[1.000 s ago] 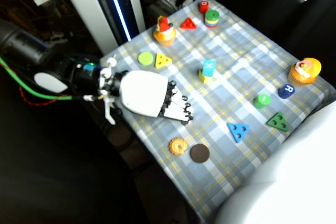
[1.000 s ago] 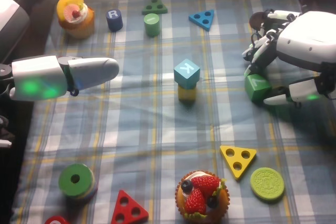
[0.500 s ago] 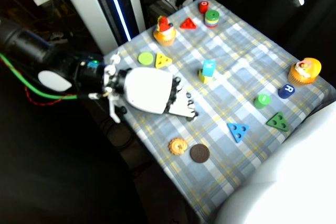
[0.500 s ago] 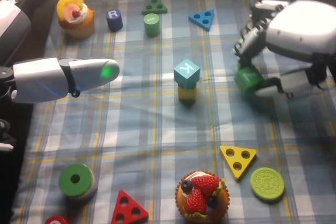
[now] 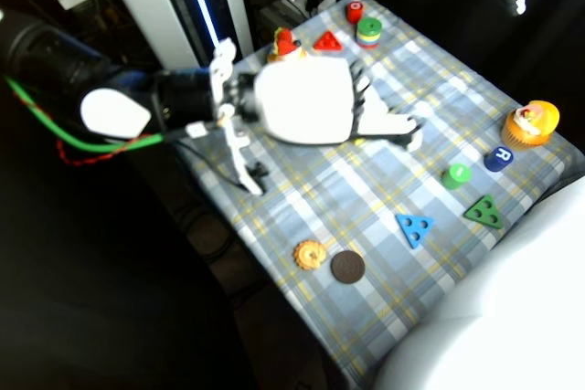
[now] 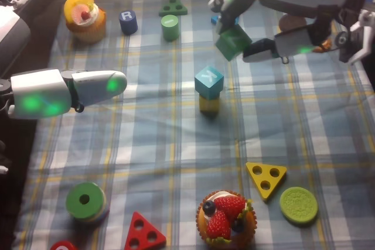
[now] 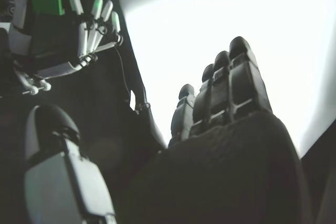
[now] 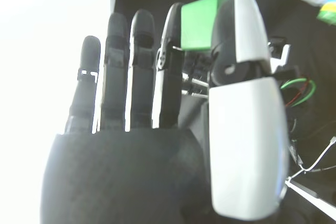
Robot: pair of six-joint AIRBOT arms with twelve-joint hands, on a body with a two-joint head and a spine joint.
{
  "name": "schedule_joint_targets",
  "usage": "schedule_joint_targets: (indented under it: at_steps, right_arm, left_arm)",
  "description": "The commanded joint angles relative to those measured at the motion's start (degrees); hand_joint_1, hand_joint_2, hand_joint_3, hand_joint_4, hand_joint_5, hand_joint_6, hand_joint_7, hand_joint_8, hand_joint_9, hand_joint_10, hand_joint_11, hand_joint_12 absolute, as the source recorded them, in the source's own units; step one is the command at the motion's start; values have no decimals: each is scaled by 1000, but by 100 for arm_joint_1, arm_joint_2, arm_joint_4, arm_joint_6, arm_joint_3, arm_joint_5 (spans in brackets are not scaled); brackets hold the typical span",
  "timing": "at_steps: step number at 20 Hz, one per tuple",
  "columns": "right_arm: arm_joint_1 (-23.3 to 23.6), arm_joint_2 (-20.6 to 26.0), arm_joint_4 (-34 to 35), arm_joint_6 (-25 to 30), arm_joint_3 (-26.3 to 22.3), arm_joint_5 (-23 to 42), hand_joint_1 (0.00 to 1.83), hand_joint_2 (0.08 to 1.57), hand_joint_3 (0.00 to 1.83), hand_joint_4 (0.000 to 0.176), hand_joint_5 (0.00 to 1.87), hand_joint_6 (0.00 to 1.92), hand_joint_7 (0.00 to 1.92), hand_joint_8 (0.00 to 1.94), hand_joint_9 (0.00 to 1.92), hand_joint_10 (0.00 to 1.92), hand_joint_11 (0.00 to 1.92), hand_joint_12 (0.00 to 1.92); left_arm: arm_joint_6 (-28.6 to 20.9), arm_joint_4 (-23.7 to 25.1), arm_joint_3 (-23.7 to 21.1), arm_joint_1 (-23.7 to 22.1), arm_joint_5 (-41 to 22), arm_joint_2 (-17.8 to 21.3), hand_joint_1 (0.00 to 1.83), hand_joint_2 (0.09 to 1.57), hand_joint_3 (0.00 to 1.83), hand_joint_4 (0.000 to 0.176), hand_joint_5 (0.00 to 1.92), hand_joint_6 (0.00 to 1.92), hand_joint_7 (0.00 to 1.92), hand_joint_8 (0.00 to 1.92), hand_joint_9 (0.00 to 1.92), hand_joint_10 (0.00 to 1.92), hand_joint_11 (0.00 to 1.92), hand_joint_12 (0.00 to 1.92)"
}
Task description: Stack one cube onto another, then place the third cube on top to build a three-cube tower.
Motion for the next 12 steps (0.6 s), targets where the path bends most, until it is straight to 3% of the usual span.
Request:
schedule_joint_targets:
  at_steps: [1,6,12]
  right_arm:
    - [115,-61,117,40,24,558,1190,1045,0,0,1134,717,851,5,681,8,52,1174]
    - [149,-236,-161,275,137,544,1196,1024,0,0,1190,624,850,3,641,1,0,1162]
    - [149,-365,-333,297,162,435,1196,1029,0,0,1174,646,863,8,645,8,0,1166]
  left_arm:
    - [-44,161,43,-52,-630,29,675,757,0,176,0,0,5,2,31,2,55,47]
    - [-51,158,56,-64,-611,28,644,772,4,175,0,0,0,0,39,4,79,64]
    - [-110,150,69,-65,-606,21,648,776,3,176,0,0,0,0,37,1,64,66]
